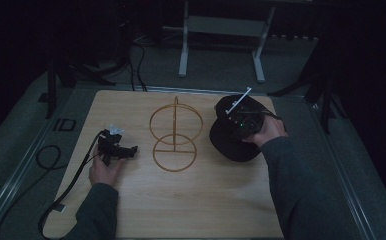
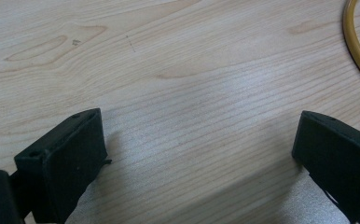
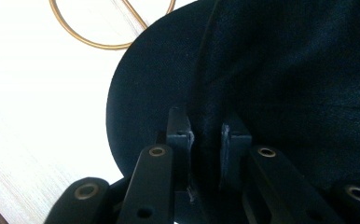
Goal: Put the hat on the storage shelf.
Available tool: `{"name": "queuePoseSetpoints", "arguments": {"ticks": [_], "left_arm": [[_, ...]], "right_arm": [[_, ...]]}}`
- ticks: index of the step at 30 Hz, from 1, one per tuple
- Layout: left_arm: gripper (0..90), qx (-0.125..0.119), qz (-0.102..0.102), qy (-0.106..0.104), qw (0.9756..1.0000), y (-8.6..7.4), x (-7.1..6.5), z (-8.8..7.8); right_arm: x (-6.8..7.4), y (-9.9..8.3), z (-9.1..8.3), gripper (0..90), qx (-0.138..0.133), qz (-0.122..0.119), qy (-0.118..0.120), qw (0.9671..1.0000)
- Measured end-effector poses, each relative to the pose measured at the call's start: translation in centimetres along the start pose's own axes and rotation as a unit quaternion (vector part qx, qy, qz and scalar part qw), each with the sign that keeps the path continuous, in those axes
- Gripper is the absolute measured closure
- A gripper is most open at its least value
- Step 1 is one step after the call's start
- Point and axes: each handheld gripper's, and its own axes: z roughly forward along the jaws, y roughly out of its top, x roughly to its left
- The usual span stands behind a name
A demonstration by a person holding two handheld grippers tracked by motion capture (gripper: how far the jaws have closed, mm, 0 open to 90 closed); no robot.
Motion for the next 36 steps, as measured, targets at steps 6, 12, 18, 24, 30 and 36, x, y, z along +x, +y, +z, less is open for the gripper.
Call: {"name": "queuePoseSetpoints", "arguments": {"ticks": [6, 12, 18, 24, 30, 36], "left_arm": [[2.3, -0.001, -0.001, 0.0, 1.0, 0.0, 0.0, 0.0], [2.3, -0.001, -0.001, 0.0, 1.0, 0.0, 0.0, 0.0], [2.3, -0.001, -0.001, 0.0, 1.0, 0.0, 0.0, 0.0], [2.3, -0.001, -0.001, 0.0, 1.0, 0.0, 0.0, 0.0], [2.3, 0.0, 0.0, 0.0, 1.0, 0.0, 0.0, 0.0], [2.3, 0.0, 0.0, 0.0, 1.0, 0.0, 0.0, 0.0]], "right_arm": [[-0.1, 0.3, -0.6, 78.4, -0.003, -0.002, 0.001, 1.0], [-0.2, 0.7, -1.3, 78.4, 0.003, -0.006, 0.006, 1.0], [-0.1, 1.0, -2.2, 78.5, -0.004, -0.011, 0.004, 0.9999], [-0.1, 1.2, -2.9, 78.4, -0.011, -0.013, 0.01, 0.9998], [-0.2, 1.3, -3.7, 78.4, -0.022, -0.014, 0.012, 0.9996], [-0.2, 1.6, -4.2, 78.4, -0.02, -0.015, 0.009, 0.9997]]}}
